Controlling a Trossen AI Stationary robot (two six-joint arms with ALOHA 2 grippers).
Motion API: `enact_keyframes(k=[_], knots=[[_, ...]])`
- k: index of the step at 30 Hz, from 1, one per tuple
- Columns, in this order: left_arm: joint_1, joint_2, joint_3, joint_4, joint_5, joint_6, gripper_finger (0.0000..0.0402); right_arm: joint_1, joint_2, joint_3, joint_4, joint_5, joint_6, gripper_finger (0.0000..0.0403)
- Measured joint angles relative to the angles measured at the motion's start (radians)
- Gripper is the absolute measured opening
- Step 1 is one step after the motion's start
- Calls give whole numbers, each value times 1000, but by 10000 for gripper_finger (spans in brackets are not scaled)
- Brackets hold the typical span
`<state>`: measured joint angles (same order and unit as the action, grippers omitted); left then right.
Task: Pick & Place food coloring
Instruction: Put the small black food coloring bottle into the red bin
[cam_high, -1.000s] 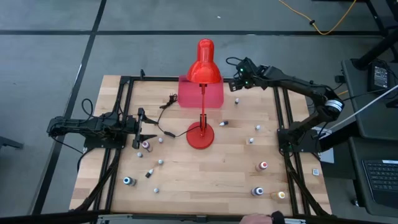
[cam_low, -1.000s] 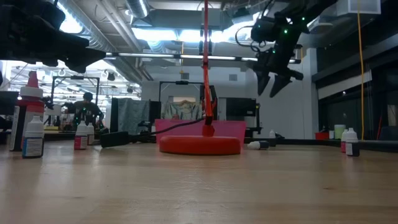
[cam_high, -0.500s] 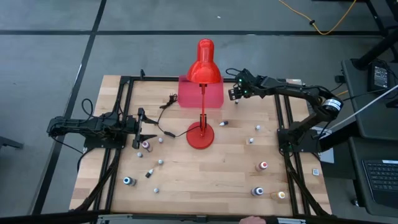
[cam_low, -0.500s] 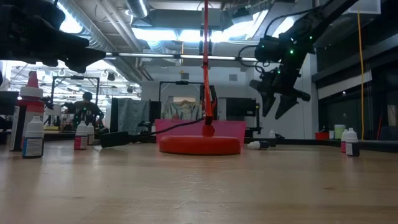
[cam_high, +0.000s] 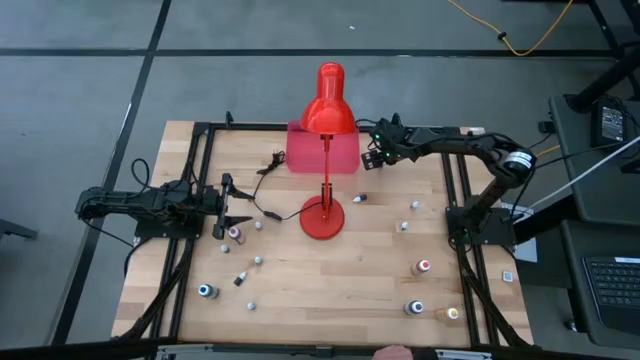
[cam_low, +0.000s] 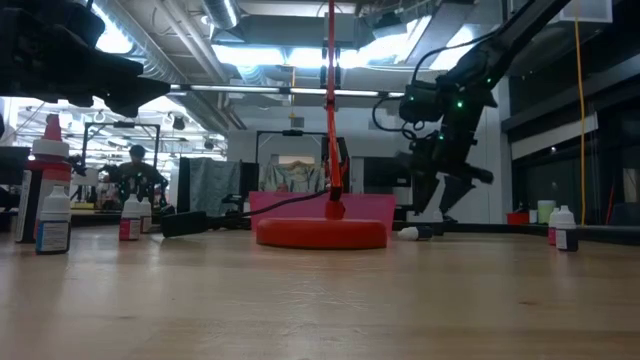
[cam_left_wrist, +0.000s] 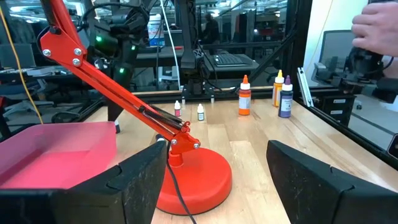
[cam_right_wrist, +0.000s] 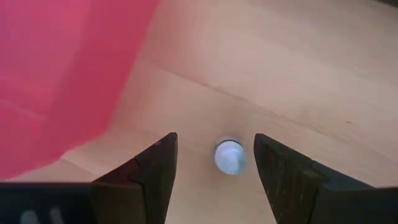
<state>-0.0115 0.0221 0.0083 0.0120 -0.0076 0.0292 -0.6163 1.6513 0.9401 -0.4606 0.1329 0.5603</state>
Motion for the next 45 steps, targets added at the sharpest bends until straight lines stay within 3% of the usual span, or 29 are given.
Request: enact_keyframes(k=[11,22,29,36,45], knots=[[0,0,0,0,0,0,271,0,3,0,-35,-3,-20,203],[0,0,0,0,0,0,272,0,7,0,-29,-4,-46,102],[0,0,0,0,0,0,274,0,21,2,-11,0,-45,61],[0,0,0,0,0,0,272,3,-2,-2,-11,-15,-49,59],[0,0,0,0,0,0,272,15,-158,46,-111,-31,-176,57]])
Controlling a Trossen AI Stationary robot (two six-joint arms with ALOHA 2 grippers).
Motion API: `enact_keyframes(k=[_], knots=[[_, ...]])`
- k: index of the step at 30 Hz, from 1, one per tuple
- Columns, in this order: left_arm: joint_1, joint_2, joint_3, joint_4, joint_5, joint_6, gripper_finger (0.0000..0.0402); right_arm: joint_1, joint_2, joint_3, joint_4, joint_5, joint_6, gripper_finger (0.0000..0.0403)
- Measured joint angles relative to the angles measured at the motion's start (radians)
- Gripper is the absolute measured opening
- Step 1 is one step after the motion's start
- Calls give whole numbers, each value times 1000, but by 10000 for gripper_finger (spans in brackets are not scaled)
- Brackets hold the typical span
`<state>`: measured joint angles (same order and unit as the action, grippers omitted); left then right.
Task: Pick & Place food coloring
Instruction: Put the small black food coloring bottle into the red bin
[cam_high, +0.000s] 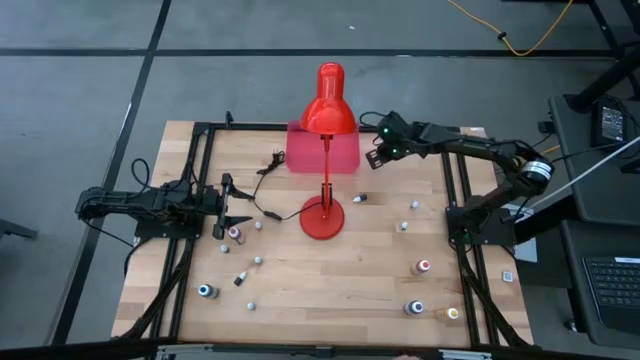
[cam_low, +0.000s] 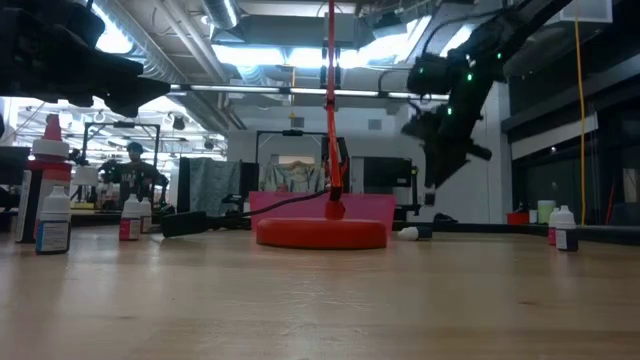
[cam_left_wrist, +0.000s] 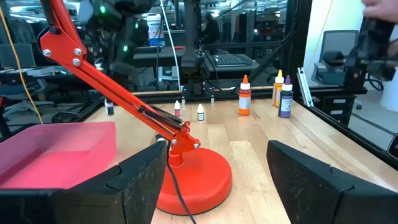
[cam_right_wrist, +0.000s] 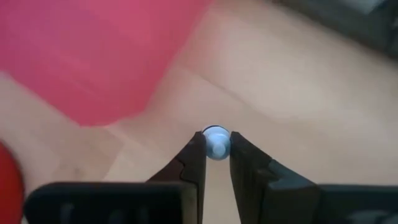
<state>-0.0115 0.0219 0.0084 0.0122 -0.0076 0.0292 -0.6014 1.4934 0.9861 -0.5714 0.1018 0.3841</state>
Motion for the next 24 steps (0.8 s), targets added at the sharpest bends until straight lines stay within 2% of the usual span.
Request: enact_keyframes(k=[3,11,15,24], knots=[[0,0,0,0,0,0,272,0,-33,38,-79,1,-93,57],[0,0,0,0,0,0,273,-18,-45,162,-143,-29,-323,57],[0,0,0,0,0,0,272,-61,-22,225,-180,-33,-415,57],[0,0,0,0,0,0,272,-146,100,360,-184,-125,-604,57]])
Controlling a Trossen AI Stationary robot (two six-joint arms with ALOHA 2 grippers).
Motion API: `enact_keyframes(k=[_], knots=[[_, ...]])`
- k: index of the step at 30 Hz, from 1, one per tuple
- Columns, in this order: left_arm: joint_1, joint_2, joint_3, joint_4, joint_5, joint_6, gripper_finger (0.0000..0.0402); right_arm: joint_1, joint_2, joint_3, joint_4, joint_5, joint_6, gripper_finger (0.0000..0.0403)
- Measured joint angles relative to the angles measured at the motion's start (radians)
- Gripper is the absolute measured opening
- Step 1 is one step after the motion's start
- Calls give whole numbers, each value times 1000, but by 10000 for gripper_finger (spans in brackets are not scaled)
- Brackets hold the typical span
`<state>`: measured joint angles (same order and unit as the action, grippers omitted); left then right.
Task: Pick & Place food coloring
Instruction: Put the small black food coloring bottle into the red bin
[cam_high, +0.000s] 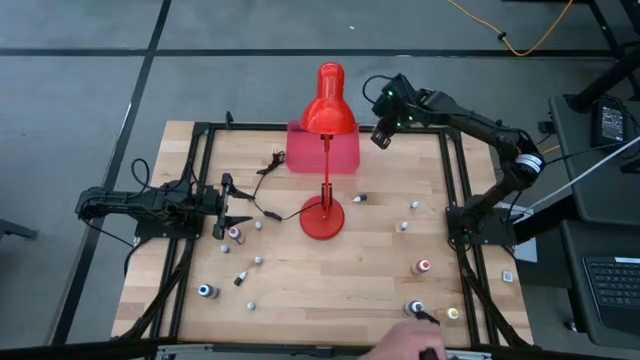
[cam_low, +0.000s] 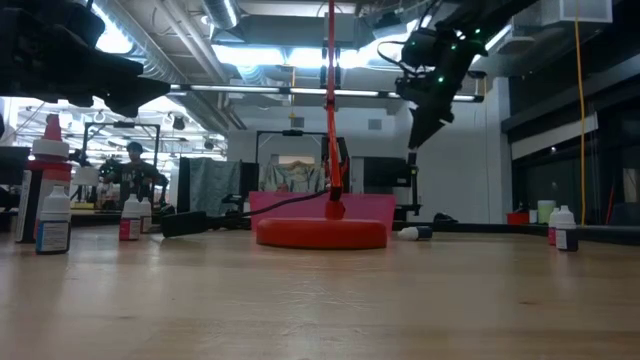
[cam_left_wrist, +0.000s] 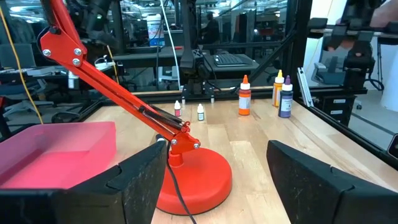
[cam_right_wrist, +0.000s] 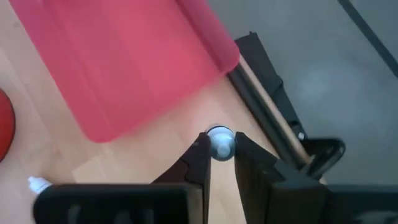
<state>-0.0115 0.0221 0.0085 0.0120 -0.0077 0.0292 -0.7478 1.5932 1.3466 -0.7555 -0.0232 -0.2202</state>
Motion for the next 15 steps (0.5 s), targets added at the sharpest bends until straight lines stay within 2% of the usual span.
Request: enact_keyframes(k=[9,15], knots=[[0,0,0,0,0,0,274,-15,212,170,-5,-11,-103,57],[0,0,0,0,0,0,271,-12,345,296,-14,-59,-127,57]])
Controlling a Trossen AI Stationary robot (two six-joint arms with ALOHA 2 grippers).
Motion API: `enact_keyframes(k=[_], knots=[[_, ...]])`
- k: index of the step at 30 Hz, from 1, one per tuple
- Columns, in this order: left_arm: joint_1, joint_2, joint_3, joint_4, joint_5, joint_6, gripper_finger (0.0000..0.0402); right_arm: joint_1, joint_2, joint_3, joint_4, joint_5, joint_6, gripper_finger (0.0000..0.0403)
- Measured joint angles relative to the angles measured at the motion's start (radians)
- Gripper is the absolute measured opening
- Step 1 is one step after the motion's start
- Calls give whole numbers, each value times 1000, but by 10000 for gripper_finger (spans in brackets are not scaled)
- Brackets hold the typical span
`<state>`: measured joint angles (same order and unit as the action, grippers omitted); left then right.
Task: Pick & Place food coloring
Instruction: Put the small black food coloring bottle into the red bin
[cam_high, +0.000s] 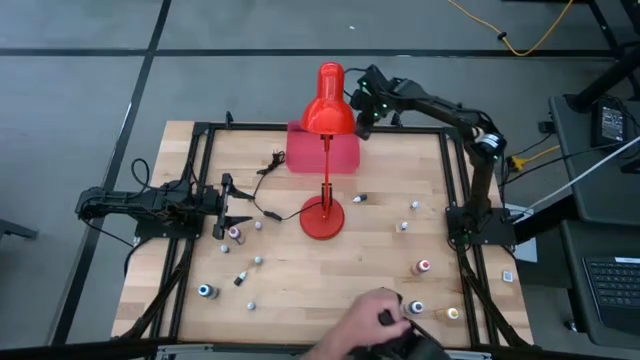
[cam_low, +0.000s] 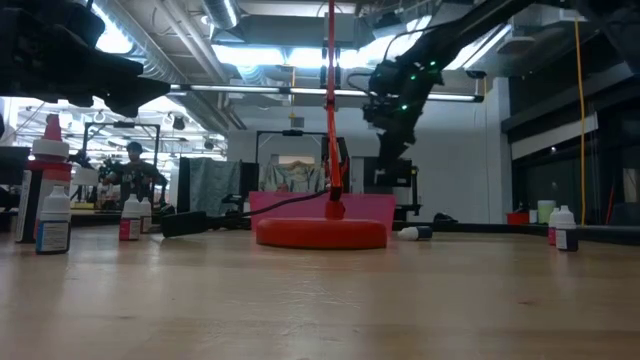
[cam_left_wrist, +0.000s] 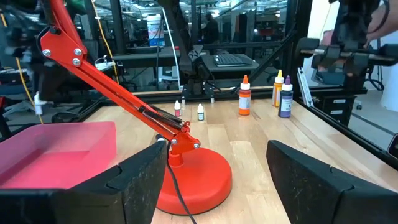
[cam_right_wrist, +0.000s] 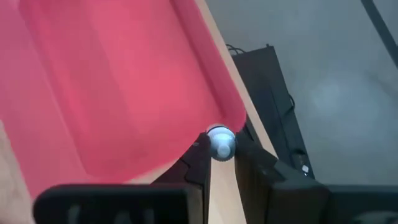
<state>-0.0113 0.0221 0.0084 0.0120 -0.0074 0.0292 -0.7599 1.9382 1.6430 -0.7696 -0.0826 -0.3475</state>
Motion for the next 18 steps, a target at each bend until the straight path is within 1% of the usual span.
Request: enact_keyframes(k=[8,18], knots=[[0,0,0,0,0,0,271,26,131,92,-2,-25,-40,57],[0,0,0,0,0,0,271,46,215,100,23,-24,-53,57]])
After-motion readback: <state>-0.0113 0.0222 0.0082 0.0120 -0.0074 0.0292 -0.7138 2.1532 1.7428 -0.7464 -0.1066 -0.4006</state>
